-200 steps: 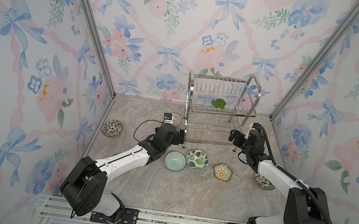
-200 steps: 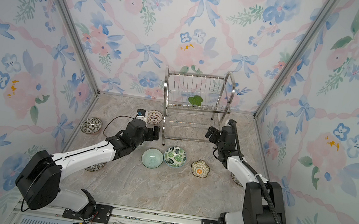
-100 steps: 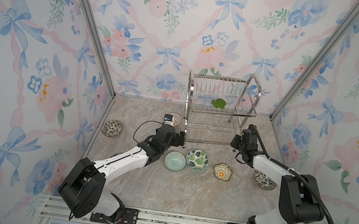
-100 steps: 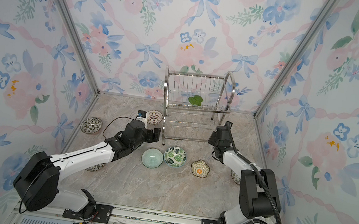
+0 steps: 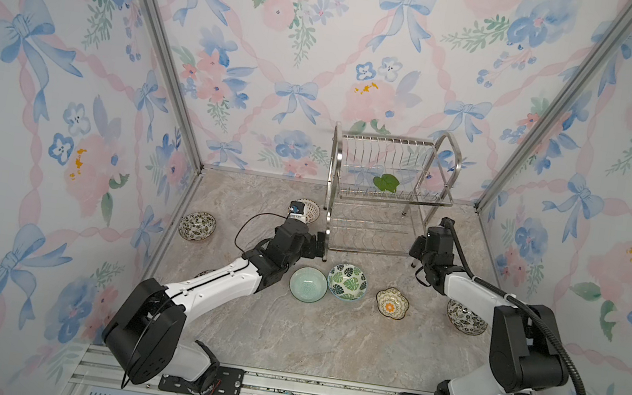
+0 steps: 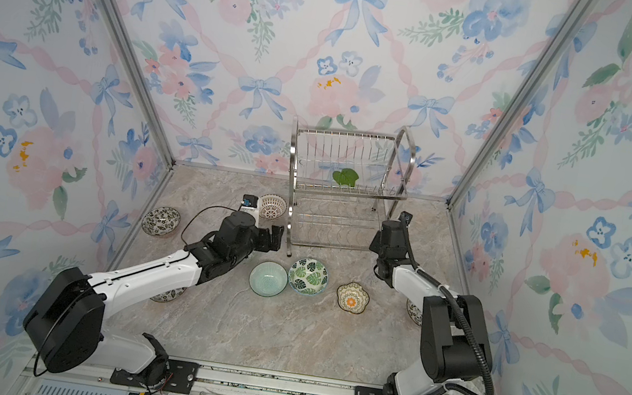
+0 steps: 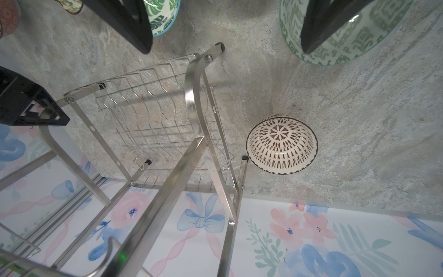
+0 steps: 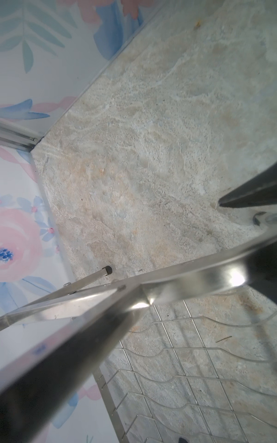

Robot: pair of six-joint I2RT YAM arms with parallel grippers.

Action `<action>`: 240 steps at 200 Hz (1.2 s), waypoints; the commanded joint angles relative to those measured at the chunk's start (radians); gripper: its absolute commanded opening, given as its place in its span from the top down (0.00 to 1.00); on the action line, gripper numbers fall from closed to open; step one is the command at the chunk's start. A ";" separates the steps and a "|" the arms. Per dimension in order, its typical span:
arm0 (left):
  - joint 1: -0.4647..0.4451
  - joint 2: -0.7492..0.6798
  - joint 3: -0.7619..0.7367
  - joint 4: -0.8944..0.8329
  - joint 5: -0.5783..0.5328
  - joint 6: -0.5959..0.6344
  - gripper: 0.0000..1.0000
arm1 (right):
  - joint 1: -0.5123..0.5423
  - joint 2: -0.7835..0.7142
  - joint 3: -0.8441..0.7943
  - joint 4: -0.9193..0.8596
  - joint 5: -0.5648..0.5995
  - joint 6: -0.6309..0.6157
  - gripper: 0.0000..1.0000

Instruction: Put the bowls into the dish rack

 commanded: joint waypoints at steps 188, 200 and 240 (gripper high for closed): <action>-0.007 0.012 0.036 -0.024 -0.001 -0.002 0.02 | 0.025 -0.024 -0.062 -0.019 0.204 0.331 0.82; -0.008 0.010 0.036 -0.026 -0.001 0.000 0.02 | 0.027 -0.008 -0.052 -0.008 0.189 0.298 0.82; -0.007 0.012 0.029 -0.026 -0.023 0.003 0.02 | 0.032 0.001 -0.066 0.080 0.127 0.136 0.81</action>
